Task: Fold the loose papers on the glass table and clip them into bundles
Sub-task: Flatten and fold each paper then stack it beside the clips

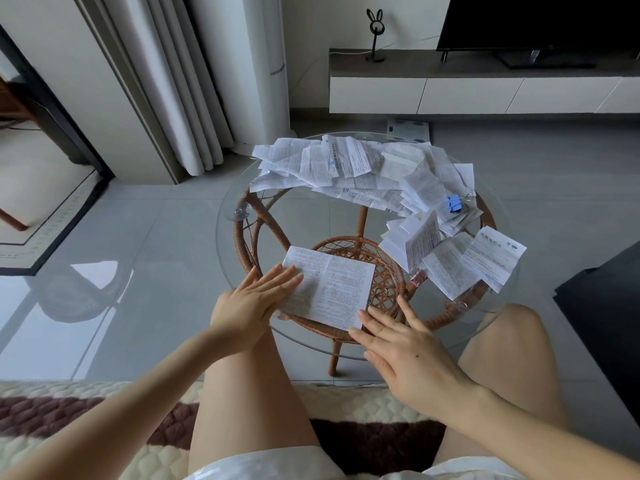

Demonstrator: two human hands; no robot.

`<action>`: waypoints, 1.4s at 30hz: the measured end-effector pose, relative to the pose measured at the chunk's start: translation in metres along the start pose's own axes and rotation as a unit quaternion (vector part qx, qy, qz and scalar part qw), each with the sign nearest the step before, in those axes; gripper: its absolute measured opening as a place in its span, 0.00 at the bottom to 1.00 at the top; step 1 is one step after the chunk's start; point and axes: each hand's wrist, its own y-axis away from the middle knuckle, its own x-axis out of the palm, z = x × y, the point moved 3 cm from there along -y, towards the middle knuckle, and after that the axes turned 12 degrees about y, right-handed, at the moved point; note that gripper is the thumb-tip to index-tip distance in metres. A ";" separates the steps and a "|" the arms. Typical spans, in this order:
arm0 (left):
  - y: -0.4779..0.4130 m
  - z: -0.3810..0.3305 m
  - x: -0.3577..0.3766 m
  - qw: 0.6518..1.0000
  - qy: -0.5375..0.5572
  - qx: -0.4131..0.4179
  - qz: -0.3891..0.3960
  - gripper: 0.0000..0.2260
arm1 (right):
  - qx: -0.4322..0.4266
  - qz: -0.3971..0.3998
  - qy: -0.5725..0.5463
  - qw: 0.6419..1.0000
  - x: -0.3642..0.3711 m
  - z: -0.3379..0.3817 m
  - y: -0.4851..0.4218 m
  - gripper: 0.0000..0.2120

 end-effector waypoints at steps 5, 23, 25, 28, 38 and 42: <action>0.000 0.010 -0.005 0.999 0.035 0.014 -0.018 0.34 | -0.015 -0.017 -0.005 1.000 -0.004 -0.002 0.005 0.20; 0.034 -0.044 0.001 0.985 -0.137 0.102 -0.038 0.29 | -0.047 -0.042 0.073 0.995 -0.005 0.012 -0.007 0.38; 0.039 -0.056 0.015 0.976 -0.180 0.117 -0.026 0.30 | -0.038 -0.069 0.056 0.995 -0.005 0.018 -0.002 0.35; 0.035 -0.066 0.016 0.977 -0.123 0.145 -0.092 0.15 | -0.066 -0.079 0.036 0.994 -0.006 0.019 0.000 0.30; 0.030 -0.052 0.012 0.983 0.019 0.138 -0.123 0.15 | -0.028 -0.095 -0.182 0.978 -0.007 -0.010 -0.009 0.06; 0.028 -0.048 0.014 0.972 0.100 0.028 -0.212 0.07 | 0.133 -0.134 -0.226 0.956 -0.011 -0.009 -0.017 0.18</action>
